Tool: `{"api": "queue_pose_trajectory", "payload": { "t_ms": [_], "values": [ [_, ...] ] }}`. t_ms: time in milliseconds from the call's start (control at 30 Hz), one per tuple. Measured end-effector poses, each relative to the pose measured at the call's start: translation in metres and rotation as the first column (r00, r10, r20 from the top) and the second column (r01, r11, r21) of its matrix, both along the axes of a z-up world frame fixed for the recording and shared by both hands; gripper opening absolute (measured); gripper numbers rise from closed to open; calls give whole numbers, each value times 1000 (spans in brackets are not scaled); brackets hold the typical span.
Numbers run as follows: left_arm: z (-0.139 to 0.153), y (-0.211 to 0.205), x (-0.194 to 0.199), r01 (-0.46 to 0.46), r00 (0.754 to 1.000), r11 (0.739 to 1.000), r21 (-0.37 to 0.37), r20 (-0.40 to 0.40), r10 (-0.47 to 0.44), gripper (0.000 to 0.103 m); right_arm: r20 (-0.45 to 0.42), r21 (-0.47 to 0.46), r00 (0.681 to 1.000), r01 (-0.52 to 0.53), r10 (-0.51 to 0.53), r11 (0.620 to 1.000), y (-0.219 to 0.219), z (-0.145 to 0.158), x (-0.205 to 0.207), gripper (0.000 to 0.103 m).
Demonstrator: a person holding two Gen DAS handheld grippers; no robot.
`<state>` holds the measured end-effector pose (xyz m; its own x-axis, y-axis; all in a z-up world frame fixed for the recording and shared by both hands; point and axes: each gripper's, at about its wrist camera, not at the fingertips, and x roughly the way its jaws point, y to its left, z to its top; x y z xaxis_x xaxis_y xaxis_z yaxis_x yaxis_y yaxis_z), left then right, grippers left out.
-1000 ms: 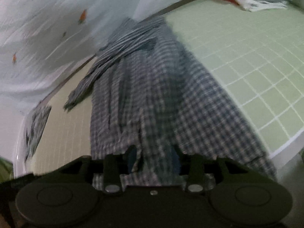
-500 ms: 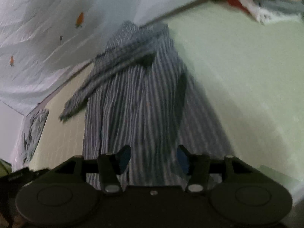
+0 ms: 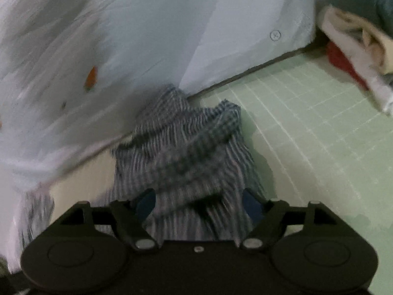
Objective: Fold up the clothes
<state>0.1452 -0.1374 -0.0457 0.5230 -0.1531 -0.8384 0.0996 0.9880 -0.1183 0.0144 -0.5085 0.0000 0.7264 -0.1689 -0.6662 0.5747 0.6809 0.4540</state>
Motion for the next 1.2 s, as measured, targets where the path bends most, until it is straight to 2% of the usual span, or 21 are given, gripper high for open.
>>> {"api": "queue_pose_trajectory", "payload": {
  "t_ms": [167, 333, 400, 467, 533, 567, 667, 767, 833, 933, 1033, 1200],
  "values": [
    [-23, -20, 64, -35, 998, 999, -21, -45, 34, 99, -23, 71, 999, 44, -43, 997, -36, -16, 55, 78],
    [-37, -34, 94, -62, 997, 998, -10, -37, 61, 98, -95, 111, 994, 67, -56, 992, -47, -42, 92, 67],
    [-41, -37, 99, -63, 997, 998, -12, -38, 62, 96, -125, 119, 990, 78, -63, 990, -49, -51, 100, 56],
    [-45, -39, 102, -65, 997, 998, -15, -44, 64, 89, -142, 134, 988, 85, -65, 987, -51, -58, 104, 45],
    [-48, -38, 104, -68, 996, 997, -44, -63, 65, 76, -143, 142, 988, 84, -64, 986, -52, -61, 106, 31],
    [-50, -38, 104, -70, 995, 996, -55, -70, 66, 74, -145, 137, 988, 79, -58, 987, -52, -62, 107, 19],
    [-49, -41, 103, -71, 996, 996, -45, -50, 69, 60, -147, 104, 988, 59, -44, 993, -50, -60, 110, 2],
    [-48, -44, 102, -54, 998, 997, -61, -36, 52, 37, -117, 57, 993, 38, -32, 998, -46, -50, 110, 1],
    [-48, -46, 102, -52, 998, 997, -62, -27, 50, 10, -95, 40, 995, 30, -26, 999, -45, -42, 109, 1],
    [-36, -43, 101, -49, 999, 994, -97, 7, 50, 6, -42, 24, 999, 11, -10, 1000, -43, -23, 110, 1],
    [-8, -36, 96, -35, 995, 991, -126, 92, 46, 5, 29, 10, 999, -13, 13, 1000, -40, 0, 111, 1],
    [54, -8, 86, -72, 960, 974, -217, 250, 127, 5, 145, -15, 988, -52, 53, 999, -36, 40, 113, 1]
  ]
}}
